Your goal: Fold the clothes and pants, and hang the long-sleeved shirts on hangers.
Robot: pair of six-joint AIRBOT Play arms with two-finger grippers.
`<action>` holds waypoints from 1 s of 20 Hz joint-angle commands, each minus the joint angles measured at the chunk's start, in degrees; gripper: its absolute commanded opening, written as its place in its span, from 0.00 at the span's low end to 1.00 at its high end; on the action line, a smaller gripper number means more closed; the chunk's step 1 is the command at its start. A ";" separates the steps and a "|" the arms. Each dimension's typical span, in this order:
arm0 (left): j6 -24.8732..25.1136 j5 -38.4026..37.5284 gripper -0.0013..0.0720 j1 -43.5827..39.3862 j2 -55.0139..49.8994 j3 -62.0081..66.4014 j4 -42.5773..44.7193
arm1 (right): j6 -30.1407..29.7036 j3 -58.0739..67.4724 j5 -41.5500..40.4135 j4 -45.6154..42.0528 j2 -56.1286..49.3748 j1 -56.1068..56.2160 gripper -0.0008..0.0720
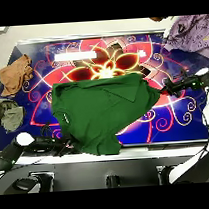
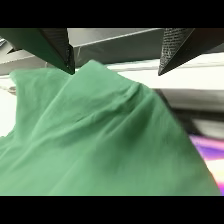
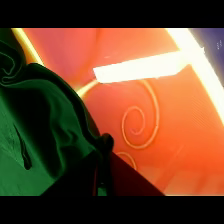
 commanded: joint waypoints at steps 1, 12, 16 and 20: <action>-5.14 2.05 0.83 -5.29 0.09 -1.27 -0.28 | -0.02 0.09 -0.04 0.09 0.50 0.02 0.05; -9.22 11.52 0.82 -11.34 -6.43 -1.22 -0.31 | 0.17 0.07 -0.31 0.07 1.07 0.02 0.05; -9.64 13.84 0.82 -11.39 -8.39 -1.22 -0.55 | 0.17 0.07 -0.52 0.09 1.51 0.02 0.05; -9.42 14.29 0.51 -11.63 -9.18 -1.20 -0.79 | 0.15 0.09 -0.59 0.07 2.03 0.02 0.05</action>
